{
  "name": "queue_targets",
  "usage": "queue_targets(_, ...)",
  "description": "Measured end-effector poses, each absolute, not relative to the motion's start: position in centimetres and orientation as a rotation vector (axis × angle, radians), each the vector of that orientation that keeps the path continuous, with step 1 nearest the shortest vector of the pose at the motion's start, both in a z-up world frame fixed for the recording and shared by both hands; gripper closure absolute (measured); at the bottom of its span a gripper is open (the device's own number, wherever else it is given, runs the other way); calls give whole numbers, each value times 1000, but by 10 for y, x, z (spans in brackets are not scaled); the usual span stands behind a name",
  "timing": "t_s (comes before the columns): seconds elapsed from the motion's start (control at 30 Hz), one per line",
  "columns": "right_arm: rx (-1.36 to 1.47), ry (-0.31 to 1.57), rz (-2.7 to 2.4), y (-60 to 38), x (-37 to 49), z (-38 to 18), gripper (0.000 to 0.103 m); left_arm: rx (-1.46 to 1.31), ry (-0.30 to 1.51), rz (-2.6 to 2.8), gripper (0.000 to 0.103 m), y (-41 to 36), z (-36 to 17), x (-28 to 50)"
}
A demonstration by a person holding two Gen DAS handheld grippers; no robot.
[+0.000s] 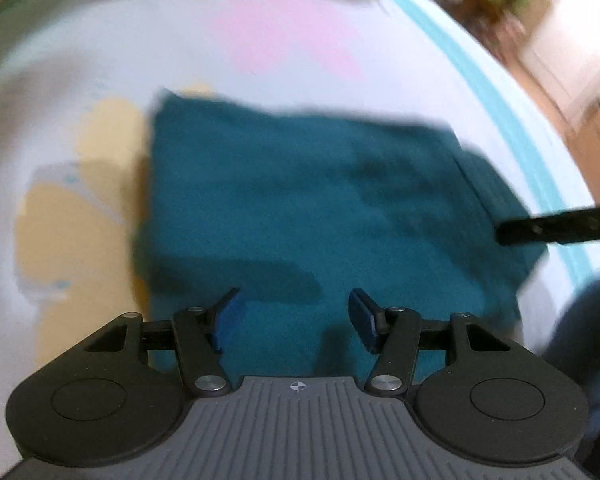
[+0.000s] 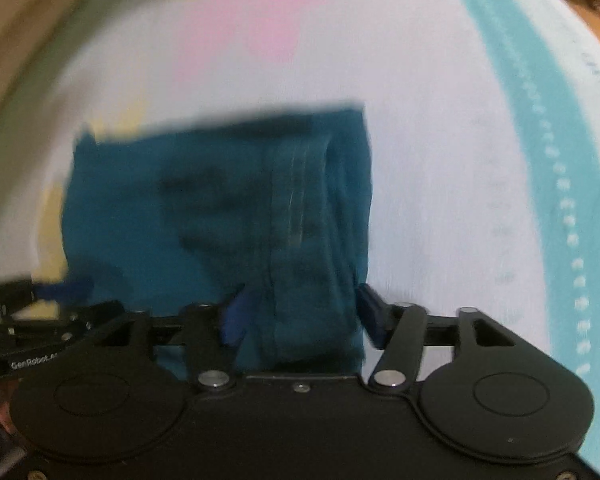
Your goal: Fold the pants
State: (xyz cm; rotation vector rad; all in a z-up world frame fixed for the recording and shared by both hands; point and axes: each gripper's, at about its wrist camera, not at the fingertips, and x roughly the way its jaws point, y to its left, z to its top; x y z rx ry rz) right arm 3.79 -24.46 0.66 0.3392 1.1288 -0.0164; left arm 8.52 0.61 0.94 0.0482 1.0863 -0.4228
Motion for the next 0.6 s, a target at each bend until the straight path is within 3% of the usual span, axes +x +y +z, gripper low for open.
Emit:
queue_targets(0.03,357,1110,-33,-251,41,6,18,27,1061,-389,47,12,13,88)
queue_targets(0.33,431,1206,-58,-260,74,-37,17,-207,1056,-211,47,57,12,107)
queue_targets(0.6,517,1158,23,-259,92,-55,17,-186,1089,-232,47,52,6,113)
